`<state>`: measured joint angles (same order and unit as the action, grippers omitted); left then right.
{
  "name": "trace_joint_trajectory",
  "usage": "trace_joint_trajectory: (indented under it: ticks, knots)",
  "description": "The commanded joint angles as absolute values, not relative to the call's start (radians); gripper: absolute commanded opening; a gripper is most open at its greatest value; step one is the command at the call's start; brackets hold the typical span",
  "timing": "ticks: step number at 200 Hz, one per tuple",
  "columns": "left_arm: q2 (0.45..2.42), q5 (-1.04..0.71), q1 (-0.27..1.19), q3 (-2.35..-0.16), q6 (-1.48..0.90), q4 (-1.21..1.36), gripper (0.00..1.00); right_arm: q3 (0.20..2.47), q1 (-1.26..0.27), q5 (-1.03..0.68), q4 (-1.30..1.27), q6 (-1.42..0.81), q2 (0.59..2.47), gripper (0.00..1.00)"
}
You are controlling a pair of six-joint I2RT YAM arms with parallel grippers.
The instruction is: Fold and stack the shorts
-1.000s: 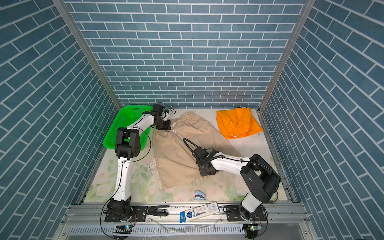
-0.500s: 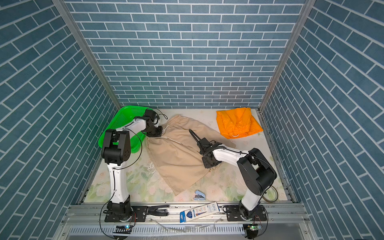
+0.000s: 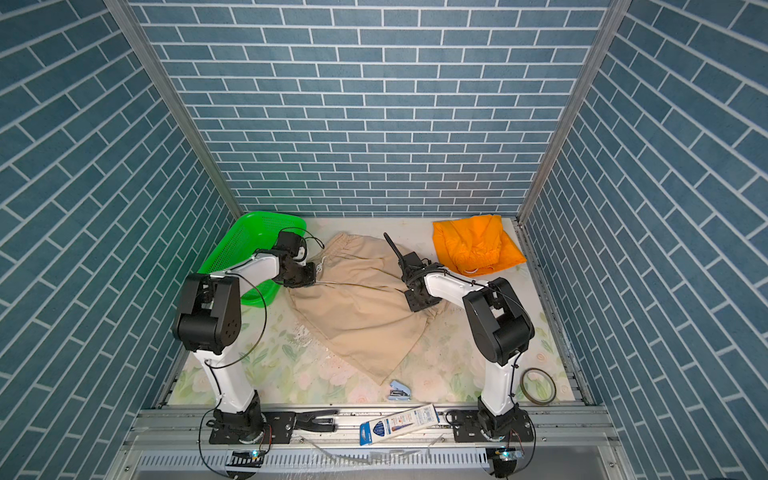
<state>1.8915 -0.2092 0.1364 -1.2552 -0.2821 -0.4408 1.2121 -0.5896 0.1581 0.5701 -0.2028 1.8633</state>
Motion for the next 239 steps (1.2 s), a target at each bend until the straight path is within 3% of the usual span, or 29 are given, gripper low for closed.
trace_joint_trajectory:
  ticks: [1,9,23,62,102,144,175,205,223,239]
  knots:
    - [1.802,-0.197,0.150,-1.192,-0.331,-0.420,0.26,1.176,-0.585,0.052,0.601,-0.198,1.746,0.54]
    - [1.770,-0.196,0.151,-1.172,-0.337,-0.425,0.33,1.149,-0.585,0.023,0.602,-0.208,1.686,0.57]
    - [1.723,-0.203,0.153,-1.164,-0.332,-0.437,0.54,1.109,-0.576,-0.009,0.616,-0.226,1.589,0.60]
    - [1.725,-0.214,0.193,-1.313,-0.166,-0.428,0.82,1.033,-0.502,-0.012,0.625,-0.285,1.415,0.65]
    - [1.954,-0.249,0.196,-1.630,-0.052,-0.440,0.95,0.976,-0.400,-0.004,0.516,-0.362,1.416,0.67]
    - [2.278,-0.258,0.212,-2.029,0.047,-0.622,0.98,0.845,-0.439,-0.180,0.429,-0.429,1.360,0.72]
    - [2.410,-0.216,0.218,-2.157,0.066,-0.677,1.00,0.717,-0.547,-0.140,0.360,-0.541,1.325,0.73]
    - [2.444,-0.224,0.218,-2.166,0.054,-0.663,0.99,0.654,-0.560,-0.048,0.296,-0.610,1.345,0.74]
    - [2.465,-0.218,0.218,-2.183,0.051,-0.690,0.92,0.655,-0.553,0.009,0.273,-0.615,1.360,0.75]
    - [2.478,-0.193,0.216,-2.190,0.039,-0.709,0.73,0.669,-0.524,0.022,0.250,-0.596,1.401,0.76]
